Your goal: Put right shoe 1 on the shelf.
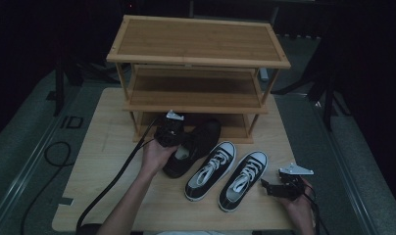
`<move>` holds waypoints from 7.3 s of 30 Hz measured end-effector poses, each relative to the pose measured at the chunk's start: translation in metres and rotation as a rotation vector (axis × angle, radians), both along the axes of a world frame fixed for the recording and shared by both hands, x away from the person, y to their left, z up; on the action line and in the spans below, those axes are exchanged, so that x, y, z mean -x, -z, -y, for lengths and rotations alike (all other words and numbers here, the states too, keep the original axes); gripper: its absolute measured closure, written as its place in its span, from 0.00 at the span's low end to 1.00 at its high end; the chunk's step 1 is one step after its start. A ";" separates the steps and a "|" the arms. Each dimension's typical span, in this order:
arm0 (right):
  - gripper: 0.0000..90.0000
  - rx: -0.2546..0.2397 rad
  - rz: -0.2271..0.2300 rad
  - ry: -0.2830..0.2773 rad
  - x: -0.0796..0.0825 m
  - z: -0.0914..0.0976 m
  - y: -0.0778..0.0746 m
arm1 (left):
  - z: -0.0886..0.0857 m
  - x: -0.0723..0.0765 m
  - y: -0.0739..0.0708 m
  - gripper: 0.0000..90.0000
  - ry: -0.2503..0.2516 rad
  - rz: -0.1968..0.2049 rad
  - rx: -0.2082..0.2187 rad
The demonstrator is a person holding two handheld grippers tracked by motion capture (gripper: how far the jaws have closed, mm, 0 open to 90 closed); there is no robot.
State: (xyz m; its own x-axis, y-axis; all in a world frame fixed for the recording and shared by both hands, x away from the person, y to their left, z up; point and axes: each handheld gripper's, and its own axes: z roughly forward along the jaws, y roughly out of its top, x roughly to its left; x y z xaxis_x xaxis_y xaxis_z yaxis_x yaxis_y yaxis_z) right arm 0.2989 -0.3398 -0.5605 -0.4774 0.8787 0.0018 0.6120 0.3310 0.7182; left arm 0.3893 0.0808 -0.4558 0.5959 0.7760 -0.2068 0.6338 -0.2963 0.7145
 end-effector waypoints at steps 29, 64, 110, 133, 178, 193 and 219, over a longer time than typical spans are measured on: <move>0.14 0.001 0.001 -0.001 0.000 0.000 0.000 | -0.001 -0.014 0.022 0.96 -0.137 0.000 -0.025; 0.14 0.000 0.000 -0.001 0.000 0.000 0.000 | -0.054 0.074 0.049 1.00 0.043 -0.018 -0.216; 0.14 0.000 0.000 -0.001 0.000 0.000 0.000 | 0.018 0.052 0.068 1.00 0.143 -0.036 -0.181; 0.14 0.000 0.000 -0.002 0.000 0.000 0.000 | 0.038 0.028 0.062 1.00 0.049 0.000 -0.151; 0.14 0.001 0.002 -0.006 0.000 0.000 0.000 | 0.073 -0.004 0.073 1.00 0.173 0.070 -0.289; 0.14 0.000 0.002 -0.006 0.000 0.000 0.000 | 0.066 -0.014 0.074 0.99 0.134 0.057 -0.287; 0.14 0.001 0.002 -0.006 0.000 0.000 0.000 | -0.005 0.028 0.081 0.75 0.125 0.063 -0.245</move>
State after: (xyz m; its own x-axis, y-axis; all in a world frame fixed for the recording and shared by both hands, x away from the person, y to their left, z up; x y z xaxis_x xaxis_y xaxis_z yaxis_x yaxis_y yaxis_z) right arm 0.2989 -0.3398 -0.5606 -0.4827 0.8758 0.0003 0.6086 0.3353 0.7191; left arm 0.3615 0.0863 -0.5370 0.6959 0.7179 0.0179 0.5384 -0.5381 0.6485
